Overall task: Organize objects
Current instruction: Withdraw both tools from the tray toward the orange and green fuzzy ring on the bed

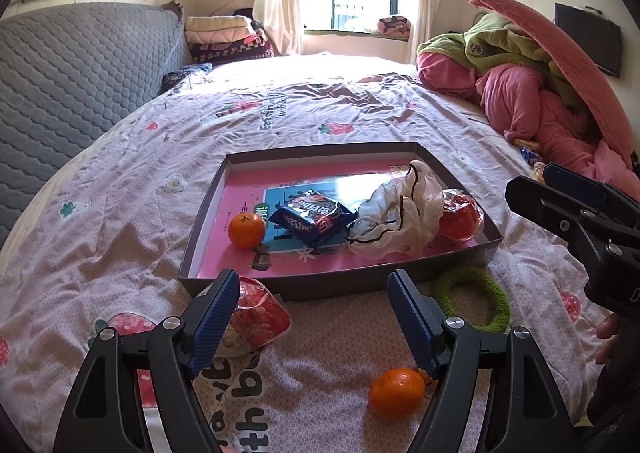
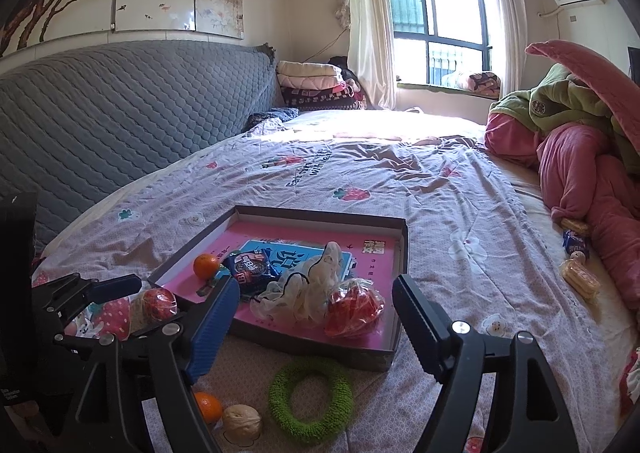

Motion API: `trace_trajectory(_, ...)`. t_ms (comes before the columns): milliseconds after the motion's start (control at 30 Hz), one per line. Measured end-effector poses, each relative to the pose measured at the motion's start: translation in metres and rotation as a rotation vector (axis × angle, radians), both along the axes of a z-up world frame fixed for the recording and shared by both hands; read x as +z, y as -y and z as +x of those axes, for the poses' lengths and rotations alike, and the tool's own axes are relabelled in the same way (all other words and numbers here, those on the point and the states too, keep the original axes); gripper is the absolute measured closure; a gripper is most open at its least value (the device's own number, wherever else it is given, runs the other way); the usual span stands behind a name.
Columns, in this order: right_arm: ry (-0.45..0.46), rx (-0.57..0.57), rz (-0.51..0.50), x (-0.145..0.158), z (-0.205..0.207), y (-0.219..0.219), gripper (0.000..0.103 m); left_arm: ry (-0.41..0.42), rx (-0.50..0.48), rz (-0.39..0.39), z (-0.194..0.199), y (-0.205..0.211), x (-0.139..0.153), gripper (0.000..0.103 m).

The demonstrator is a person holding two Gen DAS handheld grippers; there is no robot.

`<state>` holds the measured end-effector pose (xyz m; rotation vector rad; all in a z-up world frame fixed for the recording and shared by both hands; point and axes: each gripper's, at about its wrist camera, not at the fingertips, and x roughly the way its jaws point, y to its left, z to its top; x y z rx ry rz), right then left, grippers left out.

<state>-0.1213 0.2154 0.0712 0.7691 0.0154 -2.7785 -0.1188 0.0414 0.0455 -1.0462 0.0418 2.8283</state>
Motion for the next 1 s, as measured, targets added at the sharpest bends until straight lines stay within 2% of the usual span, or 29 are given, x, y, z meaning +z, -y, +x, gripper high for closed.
trace_trajectory(167,0.026,-0.003,-0.022,-0.005,0.002,-0.004,0.025,0.011,-0.005,-0.006,0.006,0.001,-0.003,0.025)
trace_trajectory(467,0.066,-0.007,0.006,-0.017,0.006,-0.005,0.025,0.01,-0.063,-0.031,0.019,-0.002,-0.007,0.025)
trace_trajectory(867,0.104,0.006,0.026,-0.025,0.009,-0.006,0.025,0.088,-0.085,-0.002,0.022,-0.001,-0.021,0.026)
trace_trajectory(1000,0.122,0.0,0.037,-0.03,0.009,-0.006,0.025,0.096,-0.1,-0.021,0.025,-0.005,-0.023,0.026)
